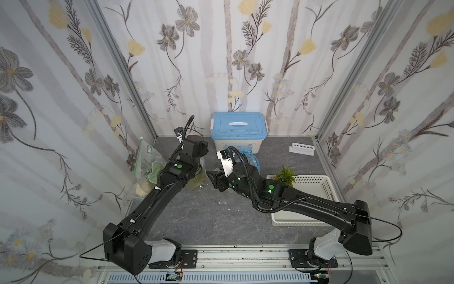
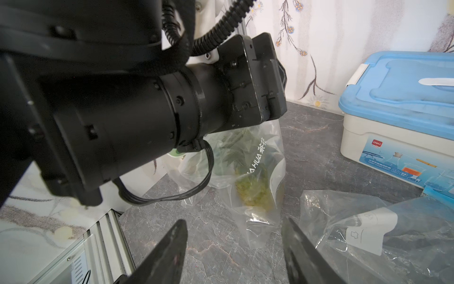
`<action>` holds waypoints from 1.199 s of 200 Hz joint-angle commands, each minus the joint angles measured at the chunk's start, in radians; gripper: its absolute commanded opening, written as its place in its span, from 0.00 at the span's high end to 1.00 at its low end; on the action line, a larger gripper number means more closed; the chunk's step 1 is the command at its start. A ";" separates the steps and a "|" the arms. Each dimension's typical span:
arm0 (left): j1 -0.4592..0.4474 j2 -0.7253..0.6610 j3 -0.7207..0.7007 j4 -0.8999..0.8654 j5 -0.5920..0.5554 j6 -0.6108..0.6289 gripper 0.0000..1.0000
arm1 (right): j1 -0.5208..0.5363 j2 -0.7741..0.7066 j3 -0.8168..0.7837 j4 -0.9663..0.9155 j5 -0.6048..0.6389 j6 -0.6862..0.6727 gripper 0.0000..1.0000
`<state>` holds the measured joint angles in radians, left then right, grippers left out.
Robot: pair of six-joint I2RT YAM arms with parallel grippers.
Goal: Open the zip-top bag and take out the pineapple
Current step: Place the zipper food storage bag in the zipper food storage bag, then move the zipper food storage bag to the center of the board.
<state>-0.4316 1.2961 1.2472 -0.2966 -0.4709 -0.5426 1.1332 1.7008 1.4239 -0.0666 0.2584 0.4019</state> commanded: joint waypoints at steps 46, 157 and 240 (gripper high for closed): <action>0.034 -0.188 -0.046 0.083 0.045 0.094 0.20 | -0.006 0.147 0.302 -0.143 0.046 -0.058 0.29; 0.167 -0.911 -0.528 -0.079 0.134 -0.038 0.25 | -0.209 0.712 0.946 -0.329 -0.256 -0.083 0.20; 0.167 -0.911 -0.526 -0.149 0.051 0.034 0.23 | -0.137 0.582 0.812 -0.321 -0.211 -0.198 0.23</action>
<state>-0.2653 0.3607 0.7258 -0.4759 -0.4248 -0.5301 0.9703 2.3409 2.2623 -0.4519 -0.1272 0.2760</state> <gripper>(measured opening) 0.770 0.769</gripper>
